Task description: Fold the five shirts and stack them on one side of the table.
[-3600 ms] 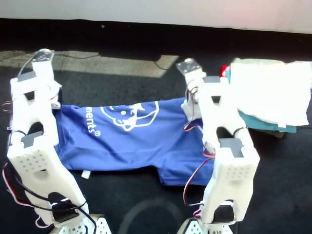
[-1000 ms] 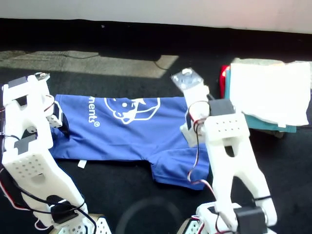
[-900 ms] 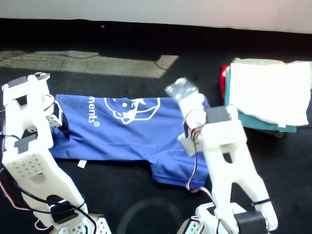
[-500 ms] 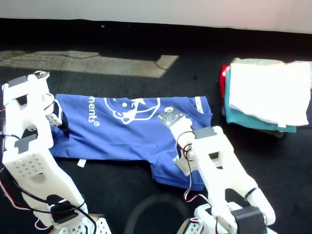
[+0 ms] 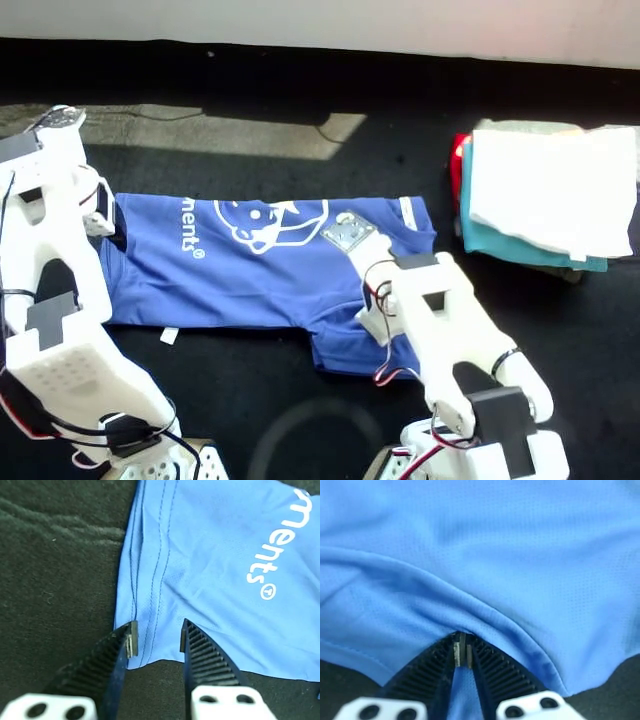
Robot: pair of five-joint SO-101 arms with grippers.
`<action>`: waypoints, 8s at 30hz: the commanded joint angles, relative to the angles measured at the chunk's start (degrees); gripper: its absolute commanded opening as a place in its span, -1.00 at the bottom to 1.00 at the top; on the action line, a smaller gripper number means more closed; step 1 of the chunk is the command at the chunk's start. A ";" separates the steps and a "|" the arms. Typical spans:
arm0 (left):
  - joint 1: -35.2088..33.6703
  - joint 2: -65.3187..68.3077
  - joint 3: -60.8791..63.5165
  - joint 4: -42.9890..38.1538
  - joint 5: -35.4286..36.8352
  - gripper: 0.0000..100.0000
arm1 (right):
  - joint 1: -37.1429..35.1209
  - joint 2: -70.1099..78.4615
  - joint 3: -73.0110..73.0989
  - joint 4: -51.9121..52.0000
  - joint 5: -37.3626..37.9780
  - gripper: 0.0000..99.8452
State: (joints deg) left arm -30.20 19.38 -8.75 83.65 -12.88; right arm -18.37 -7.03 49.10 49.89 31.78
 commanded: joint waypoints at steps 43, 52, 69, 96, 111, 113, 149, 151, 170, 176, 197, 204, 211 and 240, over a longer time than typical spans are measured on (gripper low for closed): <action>4.00 -3.21 27.38 -32.62 0.62 -0.70 | -11.65 -17.36 10.86 10.15 0.97 -0.50; 4.00 -3.21 27.38 -32.62 0.62 -0.70 | -12.00 -17.45 1.63 17.63 0.88 -0.50; 4.00 -3.21 27.38 -32.62 0.62 -0.70 | -17.80 -16.57 9.19 11.65 0.88 -0.50; 4.00 -3.21 27.47 -32.62 0.62 -0.70 | -9.10 -16.66 15.34 6.29 10.29 -0.98; 4.00 -3.21 27.47 -32.62 0.62 -0.70 | -11.21 -17.36 5.23 17.01 3.96 -0.64; 4.00 -3.21 27.47 -32.62 0.62 -0.70 | -12.53 -17.36 4.53 18.68 4.04 -0.64; 3.91 -3.21 27.47 -32.62 0.53 -0.70 | -11.65 1.45 4.70 8.31 4.13 -0.99; 3.91 -3.21 27.47 -32.62 0.53 -0.70 | -11.65 -0.57 5.23 8.48 4.13 -0.99; 3.91 -3.21 27.47 -32.62 0.53 -0.70 | -6.37 -12.53 -7.34 15.60 4.22 -0.99; 3.91 -3.21 27.47 -32.62 0.53 -0.70 | -2.77 3.21 -26.51 15.69 4.22 -0.99; 3.91 -3.21 27.56 -32.62 0.53 -0.70 | 1.71 35.82 -75.56 25.89 -10.55 -0.69; 3.82 -3.21 27.56 -32.62 0.53 -0.70 | 0.92 35.82 -84.70 42.07 -12.84 -0.76; 3.82 -3.21 27.56 -32.62 0.53 -0.70 | -4.97 36.09 -85.85 48.04 -12.75 -0.99; 3.65 -3.56 27.12 -32.26 0.62 -0.70 | -24.84 50.24 -86.46 47.25 -12.84 -0.99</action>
State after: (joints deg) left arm -27.12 15.96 18.86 53.76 -12.79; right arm -42.64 43.87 -34.77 95.87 19.21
